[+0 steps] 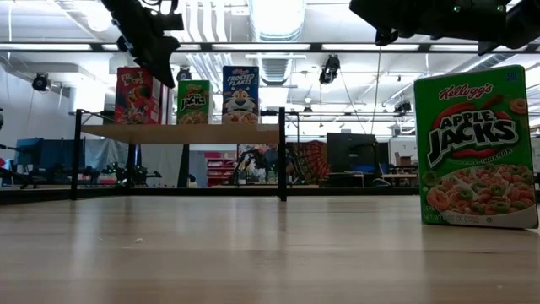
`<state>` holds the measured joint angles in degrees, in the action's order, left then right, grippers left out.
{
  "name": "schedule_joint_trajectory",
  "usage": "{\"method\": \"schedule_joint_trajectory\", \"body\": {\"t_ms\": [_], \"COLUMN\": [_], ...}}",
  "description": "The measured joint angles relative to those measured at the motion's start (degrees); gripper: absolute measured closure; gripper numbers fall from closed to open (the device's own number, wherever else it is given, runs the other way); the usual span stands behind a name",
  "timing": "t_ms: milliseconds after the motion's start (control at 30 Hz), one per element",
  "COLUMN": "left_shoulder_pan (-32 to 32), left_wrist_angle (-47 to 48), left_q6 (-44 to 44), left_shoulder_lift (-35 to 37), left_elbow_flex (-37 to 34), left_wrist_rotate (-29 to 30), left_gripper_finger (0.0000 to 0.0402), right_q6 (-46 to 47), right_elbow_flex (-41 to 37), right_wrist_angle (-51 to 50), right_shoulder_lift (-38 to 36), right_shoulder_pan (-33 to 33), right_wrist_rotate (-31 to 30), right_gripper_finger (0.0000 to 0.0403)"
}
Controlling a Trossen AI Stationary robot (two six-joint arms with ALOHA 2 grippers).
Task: Stack cereal on shelf
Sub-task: Put the red cereal box on the shelf aligned with the other red cereal boxes, then put the green cereal box on the shelf aligned with the other green cereal boxes
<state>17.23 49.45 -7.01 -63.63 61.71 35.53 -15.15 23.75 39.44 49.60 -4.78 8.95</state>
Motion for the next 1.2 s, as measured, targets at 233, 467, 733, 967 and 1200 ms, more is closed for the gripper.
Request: {"method": "schedule_joint_trajectory", "body": {"t_ms": [233,467,733,967,1200], "left_shoulder_pan": [-1.15,-9.82,-20.2,-21.7,-21.7], "left_wrist_angle": [0.59,-8.54,-26.21,-35.92,-41.47], "left_q6": [0.0,4.42,9.5,11.24,11.09], "left_shoulder_lift": [1.58,8.21,15.71,18.65,20.51], "left_elbow_flex": [1.05,-0.3,-7.16,-15.51,-22.98], "left_wrist_rotate": [-4.71,-11.04,-11.1,-11.1,-11.13], "left_gripper_finger": [0.0322,0.0322,0.0322,0.0322,0.0322], "right_q6": [0.08,0.13,1.07,2.42,4.03], "right_elbow_flex": [0.0,0.0,0.0,0.0,0.0], "right_wrist_angle": [-0.22,-0.78,-0.94,-0.81,-1.03], "right_shoulder_lift": [0.0,0.0,0.0,0.0,0.0], "right_shoulder_pan": [-0.01,0.0,0.0,0.0,-0.02], "right_wrist_rotate": [0.0,-0.02,-0.1,-0.25,-4.59], "right_gripper_finger": [0.039,0.039,0.039,0.039,0.039]}}
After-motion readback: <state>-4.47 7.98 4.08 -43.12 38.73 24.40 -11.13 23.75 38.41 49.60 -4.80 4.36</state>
